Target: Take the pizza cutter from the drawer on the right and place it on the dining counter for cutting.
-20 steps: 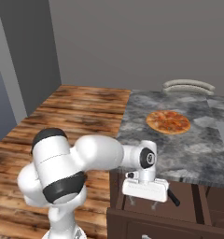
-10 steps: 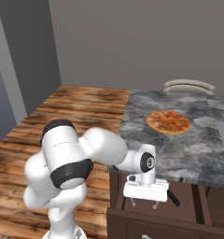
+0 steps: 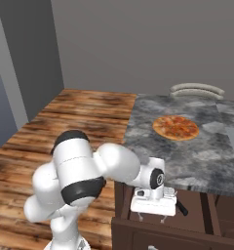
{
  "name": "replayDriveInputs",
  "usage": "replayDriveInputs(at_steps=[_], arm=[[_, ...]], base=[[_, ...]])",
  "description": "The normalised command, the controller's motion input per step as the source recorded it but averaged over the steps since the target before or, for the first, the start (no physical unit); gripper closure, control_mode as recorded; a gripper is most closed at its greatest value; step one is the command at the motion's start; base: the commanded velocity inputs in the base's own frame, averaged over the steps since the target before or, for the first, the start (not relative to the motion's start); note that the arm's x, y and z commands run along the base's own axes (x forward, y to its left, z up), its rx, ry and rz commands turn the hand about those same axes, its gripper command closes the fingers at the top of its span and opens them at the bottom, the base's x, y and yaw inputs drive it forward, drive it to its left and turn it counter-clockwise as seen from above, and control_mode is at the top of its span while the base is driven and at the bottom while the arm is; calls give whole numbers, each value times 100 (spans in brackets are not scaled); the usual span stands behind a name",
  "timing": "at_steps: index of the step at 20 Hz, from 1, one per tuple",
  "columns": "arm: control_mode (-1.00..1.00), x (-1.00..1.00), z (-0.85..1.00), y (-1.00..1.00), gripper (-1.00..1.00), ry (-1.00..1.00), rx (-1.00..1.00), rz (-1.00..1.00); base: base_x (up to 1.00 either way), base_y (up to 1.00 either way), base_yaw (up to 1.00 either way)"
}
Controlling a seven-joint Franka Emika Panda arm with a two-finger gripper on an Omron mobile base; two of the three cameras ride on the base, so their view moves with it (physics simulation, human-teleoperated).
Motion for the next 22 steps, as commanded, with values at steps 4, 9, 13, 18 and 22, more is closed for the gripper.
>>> replayDriveInputs(at_steps=[4,9,13,18,22], arm=[[-100,-33,-9,-1,-100,20,1,0],[-100,-69,-8,-9,-100,30,0,0],[-100,-92,-2,-31,-100,44,0,-1],[-100,-93,0,-39,-100,50,0,-3],[-100,-5,9,-14,-100,11,3,0]], base=[[0,0,0],[0,0,0],[0,0,0],[0,0,0],[0,0,0]])
